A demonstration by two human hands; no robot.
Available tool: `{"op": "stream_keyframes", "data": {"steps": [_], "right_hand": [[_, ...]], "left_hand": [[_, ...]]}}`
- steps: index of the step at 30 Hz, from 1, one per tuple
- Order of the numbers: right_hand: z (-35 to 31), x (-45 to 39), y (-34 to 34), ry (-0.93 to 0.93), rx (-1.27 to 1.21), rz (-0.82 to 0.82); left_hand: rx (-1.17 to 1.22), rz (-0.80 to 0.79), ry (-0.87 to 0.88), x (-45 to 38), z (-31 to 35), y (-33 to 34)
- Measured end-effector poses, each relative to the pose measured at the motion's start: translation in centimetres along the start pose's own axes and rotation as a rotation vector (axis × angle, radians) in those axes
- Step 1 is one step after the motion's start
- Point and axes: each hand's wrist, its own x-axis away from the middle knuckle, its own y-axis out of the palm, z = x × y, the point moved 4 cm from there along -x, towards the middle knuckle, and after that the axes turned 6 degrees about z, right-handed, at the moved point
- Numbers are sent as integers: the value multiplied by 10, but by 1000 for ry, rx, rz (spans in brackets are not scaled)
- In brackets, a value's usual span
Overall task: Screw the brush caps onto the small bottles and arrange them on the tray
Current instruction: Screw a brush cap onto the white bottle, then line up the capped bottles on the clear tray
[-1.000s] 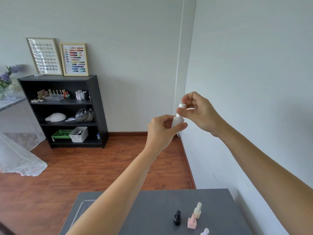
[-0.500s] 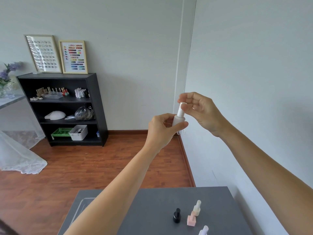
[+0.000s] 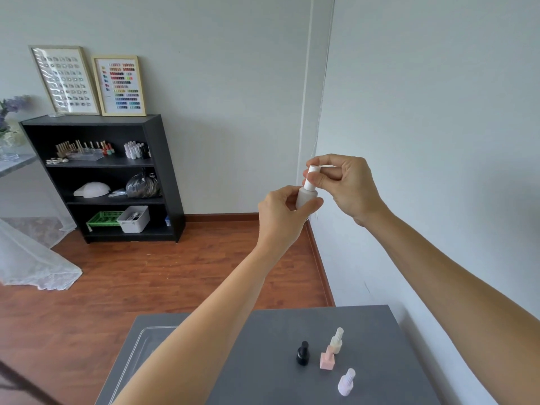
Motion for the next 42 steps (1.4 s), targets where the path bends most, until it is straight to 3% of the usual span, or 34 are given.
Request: {"op": "stream_keyframes", "data": {"steps": [4,8,13,16,21,24,33,42], "right_hand": [[24,21,-2,45,63,70],[58,49,-9,118,124,-14],[110,95,-24,217,189,-62],[143,126,-35,310,206,-41],[187,164,-47,436,267,-83],[204,178,-50,493,300,-129],[229,186,-43,533,366,-204],[210,158,25,412,341,-337]], "left_hand": [[-46,-5,-23,15,-17,9],[-85,-138,-99,37,-50,23],[-143,-502,-209,78,-111,47],[-371,-722,-268,109,-160,57],[-702,-905,-314,158,-227,70],[-797,-851,-337,173,-249,76],[-756,-648,-431,180,-262,81],[-633,-385,-459,150,-230,-9]]}}
